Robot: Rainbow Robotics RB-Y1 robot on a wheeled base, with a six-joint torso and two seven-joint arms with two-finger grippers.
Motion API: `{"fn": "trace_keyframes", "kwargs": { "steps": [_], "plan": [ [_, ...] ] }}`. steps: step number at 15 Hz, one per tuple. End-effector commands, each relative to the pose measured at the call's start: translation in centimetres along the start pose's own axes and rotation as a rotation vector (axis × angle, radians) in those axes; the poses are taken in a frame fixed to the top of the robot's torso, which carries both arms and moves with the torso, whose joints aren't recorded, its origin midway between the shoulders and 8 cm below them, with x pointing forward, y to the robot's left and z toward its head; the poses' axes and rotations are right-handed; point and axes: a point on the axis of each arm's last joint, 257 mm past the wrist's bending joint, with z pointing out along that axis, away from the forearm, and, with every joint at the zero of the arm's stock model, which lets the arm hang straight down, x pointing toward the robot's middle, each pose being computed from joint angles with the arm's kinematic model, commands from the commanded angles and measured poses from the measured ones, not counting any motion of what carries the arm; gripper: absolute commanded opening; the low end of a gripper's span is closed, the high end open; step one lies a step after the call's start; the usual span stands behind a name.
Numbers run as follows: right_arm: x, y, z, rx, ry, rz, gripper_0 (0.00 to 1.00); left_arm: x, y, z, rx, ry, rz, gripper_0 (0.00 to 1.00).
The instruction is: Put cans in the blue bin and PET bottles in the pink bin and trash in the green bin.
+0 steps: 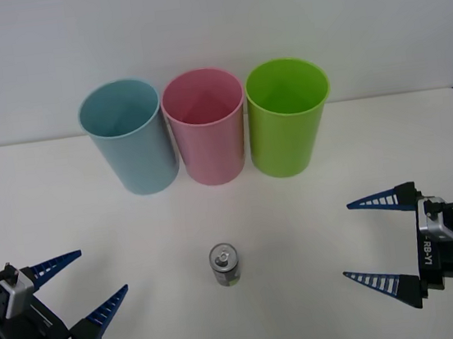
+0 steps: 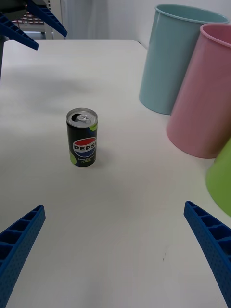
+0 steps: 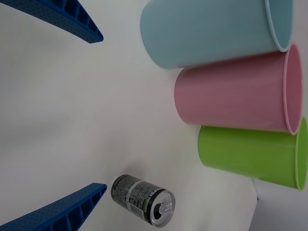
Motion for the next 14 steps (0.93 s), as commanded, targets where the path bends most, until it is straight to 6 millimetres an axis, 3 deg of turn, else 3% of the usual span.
{"fn": "trace_keyframes", "kwargs": {
  "steps": [1, 14],
  "plan": [
    [0.0, 0.0, 0.0, 0.0, 0.0, 0.0, 1.0, 0.0, 0.0, 0.0, 0.0, 0.0, 0.0, 1.0],
    [0.0, 0.0, 0.0, 0.0, 0.0, 0.0, 1.0, 0.0, 0.0, 0.0, 0.0, 0.0, 0.0, 1.0]
  ]
}}
